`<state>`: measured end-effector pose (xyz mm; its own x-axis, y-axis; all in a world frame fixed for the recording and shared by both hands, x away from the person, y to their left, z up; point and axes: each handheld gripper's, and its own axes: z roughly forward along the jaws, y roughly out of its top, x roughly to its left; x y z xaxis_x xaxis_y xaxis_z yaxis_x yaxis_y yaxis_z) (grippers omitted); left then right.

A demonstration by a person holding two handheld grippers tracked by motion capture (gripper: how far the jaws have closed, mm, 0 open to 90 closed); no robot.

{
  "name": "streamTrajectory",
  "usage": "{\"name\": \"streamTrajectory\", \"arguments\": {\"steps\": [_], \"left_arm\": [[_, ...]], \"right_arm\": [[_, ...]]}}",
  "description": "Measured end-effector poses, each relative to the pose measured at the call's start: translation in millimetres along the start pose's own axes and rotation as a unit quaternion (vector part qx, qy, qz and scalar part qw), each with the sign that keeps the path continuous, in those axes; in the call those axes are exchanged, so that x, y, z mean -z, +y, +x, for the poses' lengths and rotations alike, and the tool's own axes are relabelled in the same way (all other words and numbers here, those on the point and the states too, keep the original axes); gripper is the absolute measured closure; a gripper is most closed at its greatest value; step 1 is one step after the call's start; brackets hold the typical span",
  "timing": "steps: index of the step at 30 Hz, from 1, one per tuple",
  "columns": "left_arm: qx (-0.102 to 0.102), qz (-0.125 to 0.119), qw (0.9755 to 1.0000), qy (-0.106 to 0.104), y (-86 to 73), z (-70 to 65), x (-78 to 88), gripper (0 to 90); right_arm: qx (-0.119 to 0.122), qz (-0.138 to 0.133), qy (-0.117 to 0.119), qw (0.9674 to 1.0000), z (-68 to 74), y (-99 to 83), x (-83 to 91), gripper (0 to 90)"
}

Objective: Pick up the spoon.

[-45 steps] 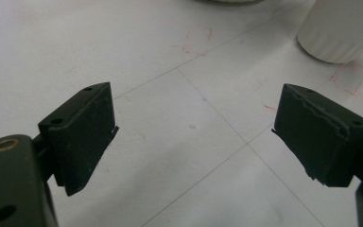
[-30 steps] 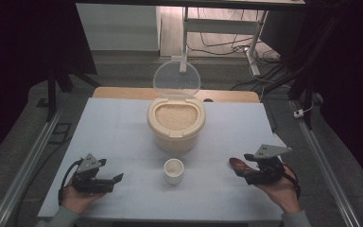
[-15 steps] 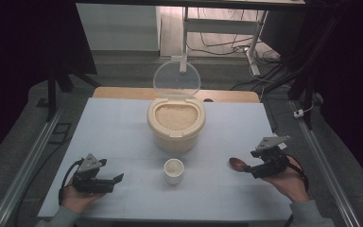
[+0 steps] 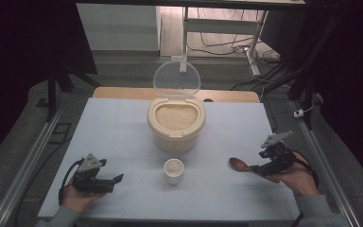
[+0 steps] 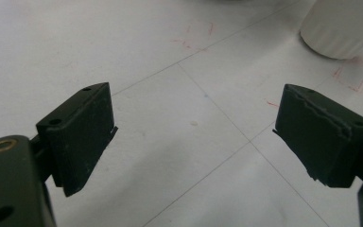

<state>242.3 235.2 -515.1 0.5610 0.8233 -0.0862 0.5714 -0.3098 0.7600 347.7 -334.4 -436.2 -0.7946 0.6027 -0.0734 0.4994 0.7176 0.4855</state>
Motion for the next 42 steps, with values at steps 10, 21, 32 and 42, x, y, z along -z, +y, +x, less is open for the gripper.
{"name": "streamTrajectory", "arguments": {"steps": [10, 21, 32, 42], "left_arm": [[-0.003, 0.001, 1.0000, 0.000, 0.0, -0.2, -0.4, 12.5], [-0.003, 0.003, 1.0000, -0.001, -0.3, -0.3, -1.0, 12.5], [-0.005, 0.007, 1.0000, 0.001, 0.0, -0.7, -2.6, 12.4], [-0.005, 0.010, 0.9999, 0.000, -0.8, 0.3, -3.6, 12.4]], "right_arm": [[0.011, 0.052, 0.010, 0.9986, -4.0, -1.7, -8.0, 33.0], [0.003, 0.109, 0.008, 0.9940, -16.4, -20.5, -20.2, 38.9], [0.012, 0.147, 0.010, 0.9890, -21.7, -37.7, -26.6, 51.6], [0.028, 0.172, 0.036, 0.9840, -21.0, -31.3, -36.0, 70.0]]}}
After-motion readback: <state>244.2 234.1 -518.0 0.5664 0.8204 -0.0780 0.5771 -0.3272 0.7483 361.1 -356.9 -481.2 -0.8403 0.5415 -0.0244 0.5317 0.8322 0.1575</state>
